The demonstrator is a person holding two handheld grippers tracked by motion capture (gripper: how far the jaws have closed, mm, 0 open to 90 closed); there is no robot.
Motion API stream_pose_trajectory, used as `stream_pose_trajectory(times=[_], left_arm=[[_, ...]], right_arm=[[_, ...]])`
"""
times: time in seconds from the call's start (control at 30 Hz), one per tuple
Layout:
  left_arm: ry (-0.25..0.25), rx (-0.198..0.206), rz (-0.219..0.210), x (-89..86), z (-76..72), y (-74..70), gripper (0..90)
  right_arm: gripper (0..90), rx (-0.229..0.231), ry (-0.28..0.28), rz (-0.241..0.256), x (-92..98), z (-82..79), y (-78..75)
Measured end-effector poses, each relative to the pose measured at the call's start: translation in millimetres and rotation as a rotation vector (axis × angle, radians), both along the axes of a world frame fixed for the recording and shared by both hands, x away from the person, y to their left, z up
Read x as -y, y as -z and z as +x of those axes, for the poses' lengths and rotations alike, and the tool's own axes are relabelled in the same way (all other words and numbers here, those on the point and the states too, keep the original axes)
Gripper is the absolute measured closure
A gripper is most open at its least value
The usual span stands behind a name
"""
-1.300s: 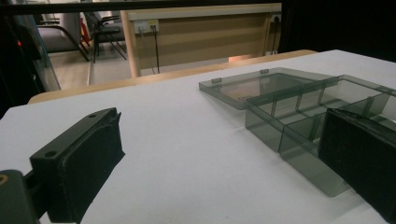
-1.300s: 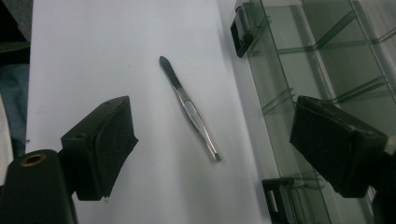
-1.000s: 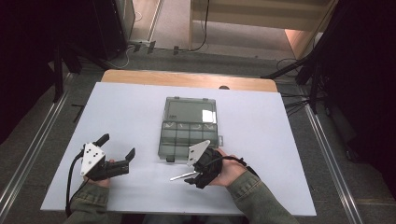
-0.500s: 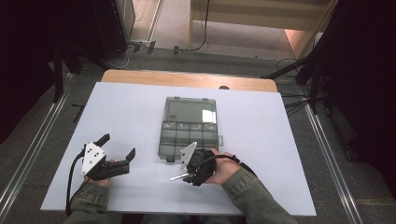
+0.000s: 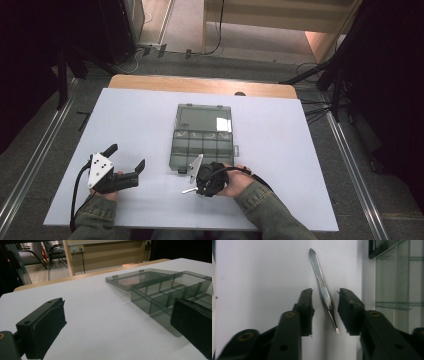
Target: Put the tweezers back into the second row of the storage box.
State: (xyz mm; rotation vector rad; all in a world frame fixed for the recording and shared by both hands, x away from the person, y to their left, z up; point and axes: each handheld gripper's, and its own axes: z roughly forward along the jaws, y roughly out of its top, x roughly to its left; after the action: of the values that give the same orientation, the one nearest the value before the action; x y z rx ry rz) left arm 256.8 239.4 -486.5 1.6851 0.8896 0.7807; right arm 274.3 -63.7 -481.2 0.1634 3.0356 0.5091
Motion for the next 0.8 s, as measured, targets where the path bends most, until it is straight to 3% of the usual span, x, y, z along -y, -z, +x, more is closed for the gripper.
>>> stream_pose_trajectory(times=[0.03, 0.07, 0.13, 0.27, 0.53, 0.8], left_arm=[[0.0, 0.0, -0.001, -0.1, 0.0, 0.0, 0.0], [-0.003, 0.0, -0.002, -0.3, 0.1, -0.1, 0.0], [-0.003, -0.001, -0.002, -0.4, 0.0, -0.2, 0.0], [-0.002, -0.001, -0.002, -0.2, 0.0, -0.1, 0.0], [0.005, -0.004, 0.006, 0.8, -0.6, 0.2, 0.0], [0.002, -0.002, 0.0, 1.0, -1.0, 0.2, 0.0]], right_arm=[[74.5, -0.011, -0.006, 0.012, 0.0, 1.0, 0.3], [83.8, -0.023, -0.013, 0.01, -0.2, 0.0, 0.0], [85.6, -0.012, -0.019, 0.008, -0.8, -2.2, -0.1], [85.9, -0.01, -0.017, 0.014, -0.8, -1.9, 0.1], [85.9, -0.049, -0.001, 0.049, 4.2, -0.6, -2.8], [85.8, -0.018, -0.005, 0.172, 14.0, -2.7, -23.5]])
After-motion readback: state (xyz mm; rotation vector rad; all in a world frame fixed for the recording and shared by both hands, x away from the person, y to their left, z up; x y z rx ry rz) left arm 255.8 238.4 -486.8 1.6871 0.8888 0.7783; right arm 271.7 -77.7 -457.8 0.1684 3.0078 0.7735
